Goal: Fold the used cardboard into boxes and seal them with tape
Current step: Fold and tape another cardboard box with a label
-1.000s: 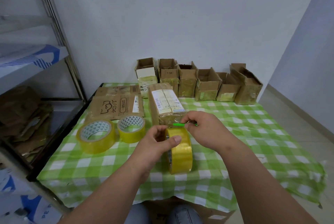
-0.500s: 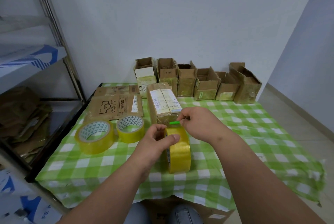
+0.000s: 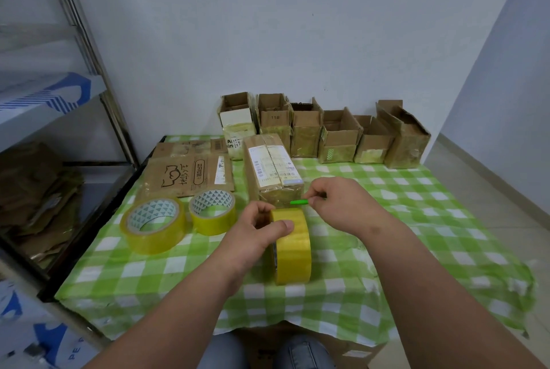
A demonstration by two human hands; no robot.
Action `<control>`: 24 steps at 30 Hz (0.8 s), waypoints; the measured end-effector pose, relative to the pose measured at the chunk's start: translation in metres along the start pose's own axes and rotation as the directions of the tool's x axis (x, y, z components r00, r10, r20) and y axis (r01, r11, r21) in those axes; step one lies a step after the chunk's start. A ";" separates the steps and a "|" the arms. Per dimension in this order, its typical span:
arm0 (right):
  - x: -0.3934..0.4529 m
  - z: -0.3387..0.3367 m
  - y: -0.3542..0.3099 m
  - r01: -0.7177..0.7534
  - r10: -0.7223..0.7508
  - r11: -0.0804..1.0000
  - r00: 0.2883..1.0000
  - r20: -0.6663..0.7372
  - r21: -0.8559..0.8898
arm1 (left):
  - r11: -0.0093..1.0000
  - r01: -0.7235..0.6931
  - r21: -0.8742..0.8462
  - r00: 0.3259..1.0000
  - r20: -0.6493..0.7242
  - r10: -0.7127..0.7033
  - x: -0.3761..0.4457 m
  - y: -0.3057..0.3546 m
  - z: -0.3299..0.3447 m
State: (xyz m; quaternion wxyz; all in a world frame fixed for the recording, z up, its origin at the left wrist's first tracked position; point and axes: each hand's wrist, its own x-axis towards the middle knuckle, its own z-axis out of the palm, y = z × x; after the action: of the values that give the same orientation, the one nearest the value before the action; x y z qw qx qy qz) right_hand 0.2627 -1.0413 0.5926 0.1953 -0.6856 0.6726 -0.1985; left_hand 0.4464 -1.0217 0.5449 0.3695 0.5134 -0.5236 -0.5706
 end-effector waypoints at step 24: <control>-0.005 0.038 0.003 -0.373 0.309 0.623 0.925 0.222 0.687 | 0.996 -0.044 -0.078 0.995 0.090 0.051 -0.003 -0.003 -0.003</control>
State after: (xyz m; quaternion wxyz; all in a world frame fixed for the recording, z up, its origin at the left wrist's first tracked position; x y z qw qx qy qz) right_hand 0.2810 -1.0364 0.5588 0.5087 -0.4214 0.6498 -0.3760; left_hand 0.4507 -1.0188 0.5431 0.3778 0.4597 -0.5298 -0.6044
